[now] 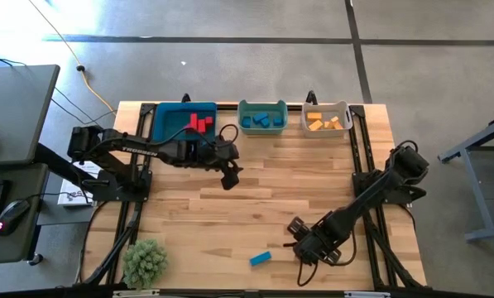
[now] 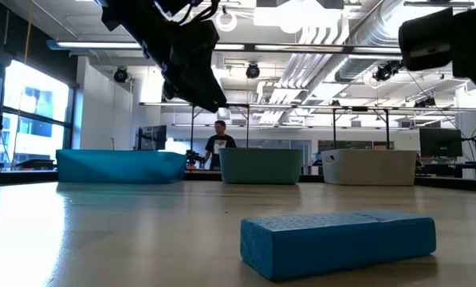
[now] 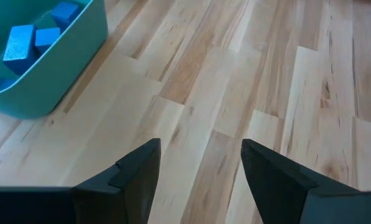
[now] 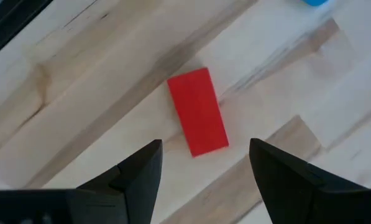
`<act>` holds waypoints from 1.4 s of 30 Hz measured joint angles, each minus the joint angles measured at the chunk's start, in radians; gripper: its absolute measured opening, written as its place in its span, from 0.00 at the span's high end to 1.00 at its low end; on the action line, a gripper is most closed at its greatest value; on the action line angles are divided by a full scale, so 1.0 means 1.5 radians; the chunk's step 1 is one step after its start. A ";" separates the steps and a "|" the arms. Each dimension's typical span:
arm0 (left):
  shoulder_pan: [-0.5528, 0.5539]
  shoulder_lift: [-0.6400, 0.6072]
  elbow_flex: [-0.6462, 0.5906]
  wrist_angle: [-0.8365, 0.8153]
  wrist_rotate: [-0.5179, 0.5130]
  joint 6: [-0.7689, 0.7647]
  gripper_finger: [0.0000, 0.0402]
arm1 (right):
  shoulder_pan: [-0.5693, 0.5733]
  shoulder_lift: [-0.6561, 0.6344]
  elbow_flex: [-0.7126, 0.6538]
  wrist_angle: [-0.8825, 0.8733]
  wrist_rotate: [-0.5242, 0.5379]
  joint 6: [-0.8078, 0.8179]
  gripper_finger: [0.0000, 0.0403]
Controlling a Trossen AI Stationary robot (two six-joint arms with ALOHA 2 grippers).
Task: Sort & place blocks by color
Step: Put the red block into the blue bin
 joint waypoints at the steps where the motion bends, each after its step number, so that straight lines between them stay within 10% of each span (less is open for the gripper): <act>1: -0.002 0.000 0.000 0.000 -0.003 0.000 0.47 | 0.000 0.000 -0.009 0.015 0.000 -0.008 0.43; 29: -0.009 0.000 0.000 -0.005 -0.014 -0.028 0.47 | 0.000 0.000 -0.164 0.255 -0.004 -0.097 0.44; 42: -0.008 0.000 0.000 -0.005 -0.019 -0.027 0.47 | -0.001 0.033 -0.162 0.258 -0.026 -0.081 0.69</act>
